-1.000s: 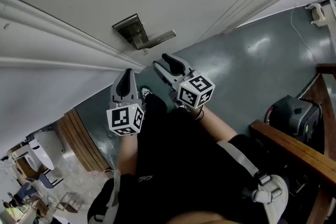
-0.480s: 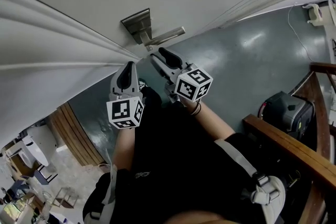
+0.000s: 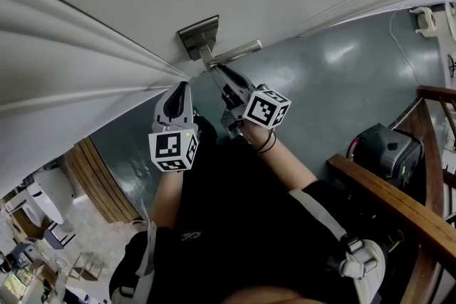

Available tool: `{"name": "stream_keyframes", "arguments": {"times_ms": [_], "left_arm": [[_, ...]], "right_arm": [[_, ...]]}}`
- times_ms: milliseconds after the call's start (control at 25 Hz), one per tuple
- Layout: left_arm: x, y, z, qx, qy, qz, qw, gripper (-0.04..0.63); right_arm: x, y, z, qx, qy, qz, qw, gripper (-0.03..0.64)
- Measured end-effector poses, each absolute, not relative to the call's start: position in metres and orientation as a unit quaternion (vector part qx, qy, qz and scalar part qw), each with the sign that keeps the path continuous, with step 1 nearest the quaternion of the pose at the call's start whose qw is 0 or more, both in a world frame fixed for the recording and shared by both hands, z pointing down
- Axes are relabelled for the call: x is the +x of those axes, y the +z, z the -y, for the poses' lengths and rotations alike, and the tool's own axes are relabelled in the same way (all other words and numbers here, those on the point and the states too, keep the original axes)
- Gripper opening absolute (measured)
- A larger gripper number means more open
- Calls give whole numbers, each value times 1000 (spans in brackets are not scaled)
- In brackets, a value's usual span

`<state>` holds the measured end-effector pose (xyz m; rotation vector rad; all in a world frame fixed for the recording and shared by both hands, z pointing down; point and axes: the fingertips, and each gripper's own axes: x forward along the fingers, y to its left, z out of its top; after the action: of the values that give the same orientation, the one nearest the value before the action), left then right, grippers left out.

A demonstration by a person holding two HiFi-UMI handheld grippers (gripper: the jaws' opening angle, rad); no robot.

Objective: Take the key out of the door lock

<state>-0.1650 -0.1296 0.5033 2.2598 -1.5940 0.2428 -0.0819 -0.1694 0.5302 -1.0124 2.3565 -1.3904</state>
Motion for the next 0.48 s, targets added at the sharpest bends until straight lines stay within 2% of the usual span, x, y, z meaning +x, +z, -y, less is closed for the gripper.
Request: {"name": "stream_keyframes", "arguments": {"times_ms": [80,480], "left_arm": [[-165,503,132,803,89,560,182,26],[-164,505,135,807,91,553,186,26]], "right_arm": [[-81,534,171,-343,-490,-792,119,169],[-84,542,179,-348,-507,-778,129,170]]}}
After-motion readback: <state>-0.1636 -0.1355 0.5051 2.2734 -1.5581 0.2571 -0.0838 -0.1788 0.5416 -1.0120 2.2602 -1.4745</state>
